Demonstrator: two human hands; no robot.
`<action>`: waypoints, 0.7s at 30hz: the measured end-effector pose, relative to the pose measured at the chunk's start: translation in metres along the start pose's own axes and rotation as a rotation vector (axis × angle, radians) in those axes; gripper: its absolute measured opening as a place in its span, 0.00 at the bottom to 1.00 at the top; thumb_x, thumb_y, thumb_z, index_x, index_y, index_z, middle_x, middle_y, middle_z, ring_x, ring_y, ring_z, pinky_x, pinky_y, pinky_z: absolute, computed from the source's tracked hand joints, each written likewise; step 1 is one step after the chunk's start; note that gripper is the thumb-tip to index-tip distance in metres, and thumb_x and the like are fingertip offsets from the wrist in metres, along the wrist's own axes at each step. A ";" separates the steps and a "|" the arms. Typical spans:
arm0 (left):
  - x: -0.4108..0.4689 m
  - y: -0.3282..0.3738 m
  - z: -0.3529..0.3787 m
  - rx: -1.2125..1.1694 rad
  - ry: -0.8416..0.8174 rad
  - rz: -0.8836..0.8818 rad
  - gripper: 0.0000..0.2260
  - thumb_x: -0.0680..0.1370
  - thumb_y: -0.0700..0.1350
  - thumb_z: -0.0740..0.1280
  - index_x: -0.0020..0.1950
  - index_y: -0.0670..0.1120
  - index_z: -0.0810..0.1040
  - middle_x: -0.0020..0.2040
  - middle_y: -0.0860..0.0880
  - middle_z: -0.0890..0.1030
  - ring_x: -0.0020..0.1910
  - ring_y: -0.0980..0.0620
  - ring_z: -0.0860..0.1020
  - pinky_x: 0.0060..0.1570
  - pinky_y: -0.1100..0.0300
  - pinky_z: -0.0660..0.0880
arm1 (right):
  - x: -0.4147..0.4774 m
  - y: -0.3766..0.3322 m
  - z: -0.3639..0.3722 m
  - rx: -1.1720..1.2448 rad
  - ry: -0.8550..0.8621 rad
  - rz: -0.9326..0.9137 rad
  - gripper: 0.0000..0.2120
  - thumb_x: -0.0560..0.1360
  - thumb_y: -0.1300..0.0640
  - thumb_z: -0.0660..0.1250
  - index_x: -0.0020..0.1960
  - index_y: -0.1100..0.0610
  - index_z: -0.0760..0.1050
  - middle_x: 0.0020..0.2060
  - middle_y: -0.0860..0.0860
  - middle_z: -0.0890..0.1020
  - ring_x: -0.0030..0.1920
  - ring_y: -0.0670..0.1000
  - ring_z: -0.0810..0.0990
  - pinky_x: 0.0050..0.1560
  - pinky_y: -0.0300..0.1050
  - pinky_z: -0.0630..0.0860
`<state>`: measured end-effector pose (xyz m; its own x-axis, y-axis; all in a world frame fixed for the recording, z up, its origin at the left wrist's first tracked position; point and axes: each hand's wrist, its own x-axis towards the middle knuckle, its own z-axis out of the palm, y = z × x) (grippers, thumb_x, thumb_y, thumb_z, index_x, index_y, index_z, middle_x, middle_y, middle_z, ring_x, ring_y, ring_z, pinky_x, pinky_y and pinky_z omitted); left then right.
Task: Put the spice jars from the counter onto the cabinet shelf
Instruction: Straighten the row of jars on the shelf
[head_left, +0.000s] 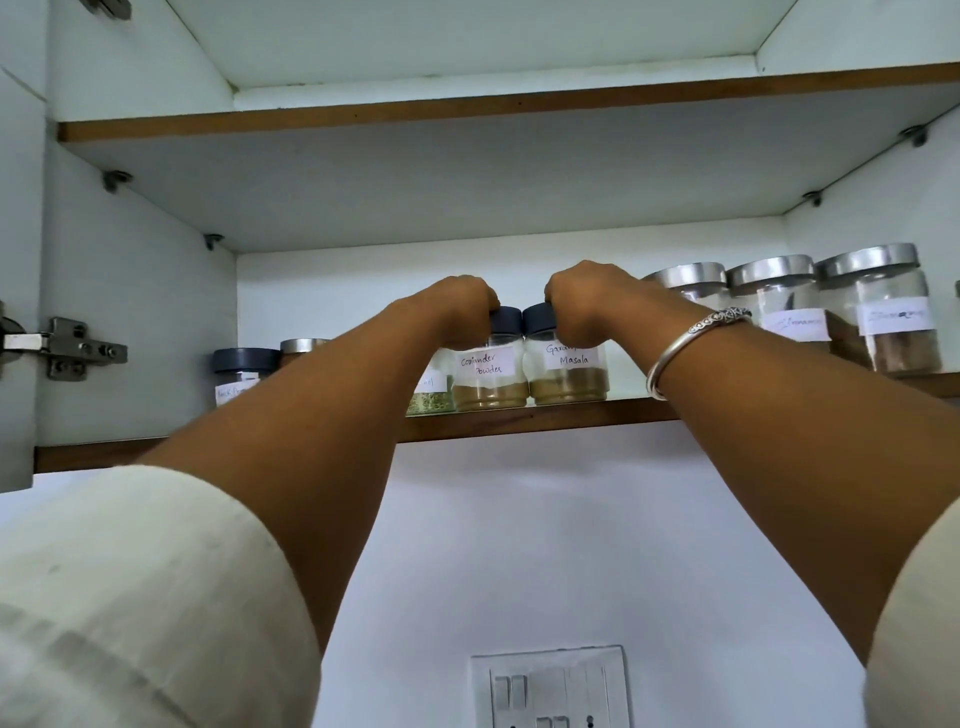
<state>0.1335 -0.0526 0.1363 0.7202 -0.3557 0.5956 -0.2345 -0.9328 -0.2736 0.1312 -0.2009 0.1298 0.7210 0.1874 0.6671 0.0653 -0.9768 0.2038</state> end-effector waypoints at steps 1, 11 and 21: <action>0.003 -0.003 0.004 -0.010 0.001 0.001 0.16 0.76 0.35 0.57 0.62 0.41 0.74 0.56 0.41 0.76 0.47 0.45 0.72 0.43 0.57 0.66 | 0.004 -0.001 0.003 0.000 -0.013 0.001 0.06 0.72 0.62 0.62 0.48 0.59 0.73 0.36 0.53 0.71 0.42 0.57 0.74 0.40 0.45 0.70; 0.040 -0.024 0.043 -0.088 0.000 0.010 0.16 0.76 0.34 0.57 0.62 0.41 0.74 0.56 0.41 0.76 0.46 0.46 0.70 0.43 0.58 0.66 | 0.047 -0.007 0.037 -0.132 -0.069 -0.043 0.09 0.72 0.62 0.61 0.34 0.55 0.66 0.33 0.52 0.72 0.31 0.51 0.71 0.32 0.44 0.68; 0.072 -0.037 0.070 -0.060 -0.031 0.026 0.14 0.76 0.36 0.57 0.60 0.42 0.74 0.48 0.46 0.73 0.45 0.47 0.71 0.43 0.57 0.66 | 0.088 0.002 0.065 -0.206 -0.069 -0.095 0.07 0.70 0.58 0.60 0.33 0.56 0.69 0.30 0.52 0.74 0.31 0.53 0.74 0.35 0.46 0.72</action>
<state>0.2392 -0.0397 0.1364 0.7332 -0.3788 0.5647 -0.2915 -0.9254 -0.2423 0.2395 -0.1935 0.1420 0.7640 0.2628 0.5893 -0.0024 -0.9121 0.4099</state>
